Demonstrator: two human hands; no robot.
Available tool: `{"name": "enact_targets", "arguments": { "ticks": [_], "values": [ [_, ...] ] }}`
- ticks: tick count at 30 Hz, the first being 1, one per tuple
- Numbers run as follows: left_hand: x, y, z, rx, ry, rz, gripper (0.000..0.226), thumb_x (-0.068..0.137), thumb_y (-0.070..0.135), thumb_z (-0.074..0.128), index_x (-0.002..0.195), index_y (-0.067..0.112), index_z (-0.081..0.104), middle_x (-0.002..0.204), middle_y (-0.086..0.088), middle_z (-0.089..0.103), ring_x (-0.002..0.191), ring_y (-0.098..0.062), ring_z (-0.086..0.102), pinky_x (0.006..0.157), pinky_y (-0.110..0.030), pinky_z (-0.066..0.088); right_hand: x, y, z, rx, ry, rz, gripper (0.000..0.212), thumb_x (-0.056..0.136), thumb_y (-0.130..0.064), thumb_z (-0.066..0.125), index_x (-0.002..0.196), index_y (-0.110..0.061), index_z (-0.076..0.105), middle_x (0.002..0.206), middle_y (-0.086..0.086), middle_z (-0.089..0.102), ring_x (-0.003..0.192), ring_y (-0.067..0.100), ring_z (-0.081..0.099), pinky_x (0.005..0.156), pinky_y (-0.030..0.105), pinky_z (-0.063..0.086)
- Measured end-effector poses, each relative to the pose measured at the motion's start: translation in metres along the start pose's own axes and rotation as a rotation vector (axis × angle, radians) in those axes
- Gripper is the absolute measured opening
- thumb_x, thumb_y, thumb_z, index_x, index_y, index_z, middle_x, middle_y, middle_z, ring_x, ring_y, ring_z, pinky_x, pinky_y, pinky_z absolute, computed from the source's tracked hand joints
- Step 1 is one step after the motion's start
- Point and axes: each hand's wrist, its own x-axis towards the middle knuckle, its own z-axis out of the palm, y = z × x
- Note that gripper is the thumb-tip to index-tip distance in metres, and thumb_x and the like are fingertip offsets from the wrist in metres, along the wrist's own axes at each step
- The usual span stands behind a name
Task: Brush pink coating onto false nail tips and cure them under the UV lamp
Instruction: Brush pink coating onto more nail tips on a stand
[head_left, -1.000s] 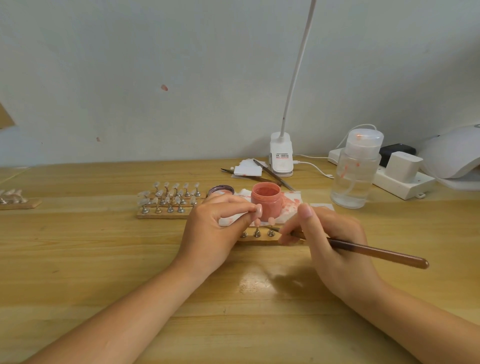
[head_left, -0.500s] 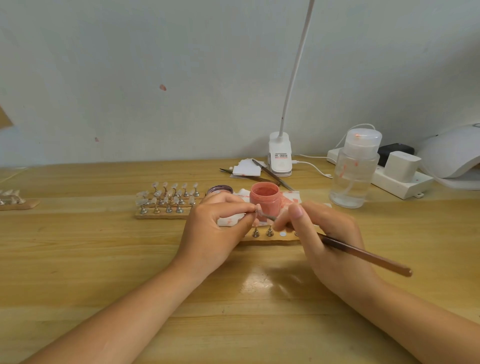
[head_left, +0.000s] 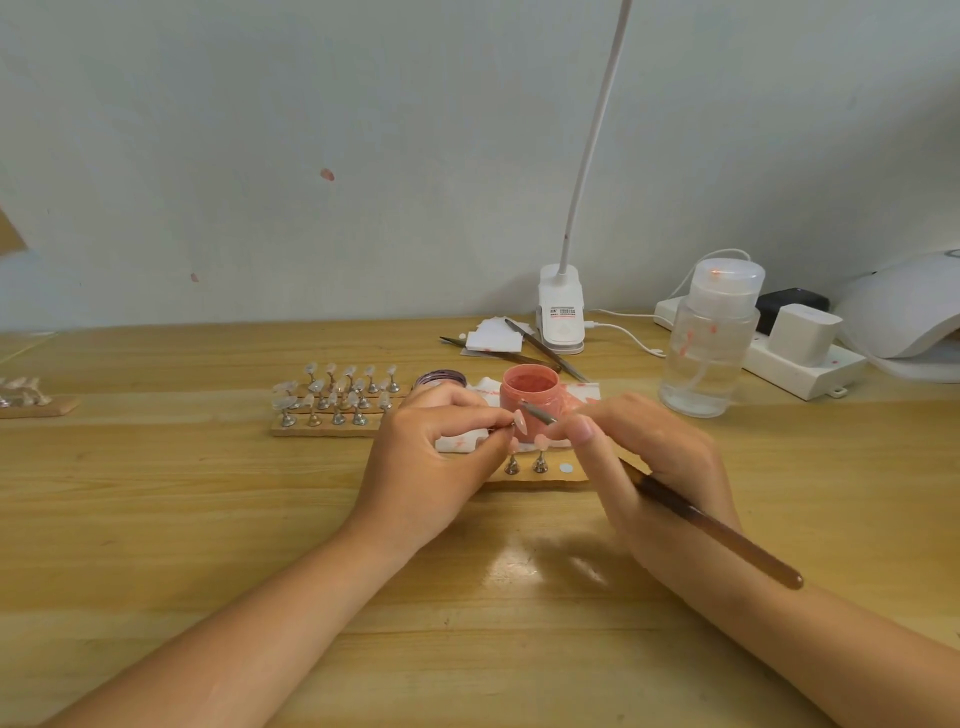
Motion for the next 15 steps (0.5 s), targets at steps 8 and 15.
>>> {"name": "enact_targets", "arguments": {
  "ticks": [8, 15],
  "values": [
    [-0.0002, 0.0004, -0.0002, -0.001, 0.001, -0.006, 0.015, 0.073, 0.006, 0.073, 0.082, 0.017, 0.074, 0.076, 0.006, 0.063, 0.083, -0.003, 0.053, 0.076, -0.005, 0.035, -0.0006, 0.0006, 0.0006, 0.006, -0.006, -0.003, 0.035, 0.093, -0.030, 0.042, 0.079, -0.015, 0.071, 0.070, -0.006, 0.065, 0.067, 0.011, 0.059, 0.061, 0.027, 0.044],
    [-0.0001, 0.0003, 0.0008, -0.013, 0.005, -0.023, 0.015, 0.073, 0.005, 0.073, 0.081, 0.018, 0.074, 0.076, 0.004, 0.063, 0.084, -0.006, 0.054, 0.076, -0.004, 0.034, -0.0017, 0.0027, -0.0012, 0.059, 0.001, 0.006, 0.049, 0.096, -0.036, 0.035, 0.068, -0.013, 0.068, 0.063, -0.006, 0.062, 0.062, 0.007, 0.057, 0.058, 0.030, 0.044]
  ]
}}
